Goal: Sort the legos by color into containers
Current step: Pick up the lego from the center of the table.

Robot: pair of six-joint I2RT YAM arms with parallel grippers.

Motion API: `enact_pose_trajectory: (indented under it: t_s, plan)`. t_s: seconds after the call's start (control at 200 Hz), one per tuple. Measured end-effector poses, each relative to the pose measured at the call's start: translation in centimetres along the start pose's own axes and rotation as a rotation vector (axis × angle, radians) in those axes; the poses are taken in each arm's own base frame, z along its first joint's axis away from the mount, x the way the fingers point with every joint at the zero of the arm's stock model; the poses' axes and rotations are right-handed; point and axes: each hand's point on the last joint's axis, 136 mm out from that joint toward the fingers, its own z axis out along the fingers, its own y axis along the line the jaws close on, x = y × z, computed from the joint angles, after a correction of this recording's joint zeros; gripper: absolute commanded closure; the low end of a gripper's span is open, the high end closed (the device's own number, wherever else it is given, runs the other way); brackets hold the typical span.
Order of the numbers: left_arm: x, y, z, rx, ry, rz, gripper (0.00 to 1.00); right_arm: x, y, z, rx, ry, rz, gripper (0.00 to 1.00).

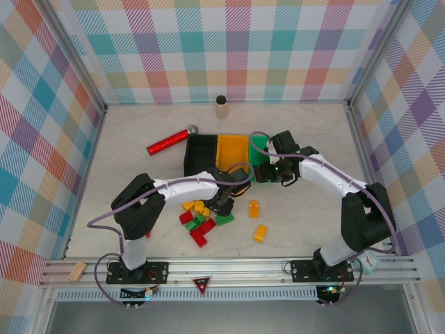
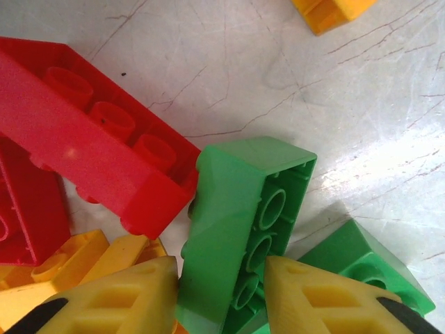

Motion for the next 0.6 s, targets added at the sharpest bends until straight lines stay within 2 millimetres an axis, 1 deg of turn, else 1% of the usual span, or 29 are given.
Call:
enact_pose_trajectory:
  t_s: [0.105,0.14,0.195,0.335,0.445,0.6]
  plan:
    - [0.0,-0.4,0.1,-0.004,0.001,0.012,0.55,0.0,0.0,0.0,0.000,0.001,0.000,0.40]
    - [0.0,-0.6,0.1,-0.005,-0.001,0.016,0.53,0.0,0.0,0.0,0.000,0.001,0.000,0.40]
    - [0.0,-0.7,0.0,-0.007,-0.004,0.022,0.47,0.0,0.0,0.0,0.000,0.001,0.001,0.40]
    - [-0.3,-1.0,0.0,-0.011,-0.006,0.021,0.43,0.0,0.0,0.0,0.000,0.000,0.000,0.40]
    - [-0.5,-1.3,0.0,-0.026,-0.001,0.032,0.43,0.0,0.0,0.0,0.000,0.000,0.000,0.40]
    - [-0.5,-1.5,0.0,-0.043,0.003,0.034,0.50,-0.1,0.0,-0.1,-0.001,-0.004,-0.001,0.40]
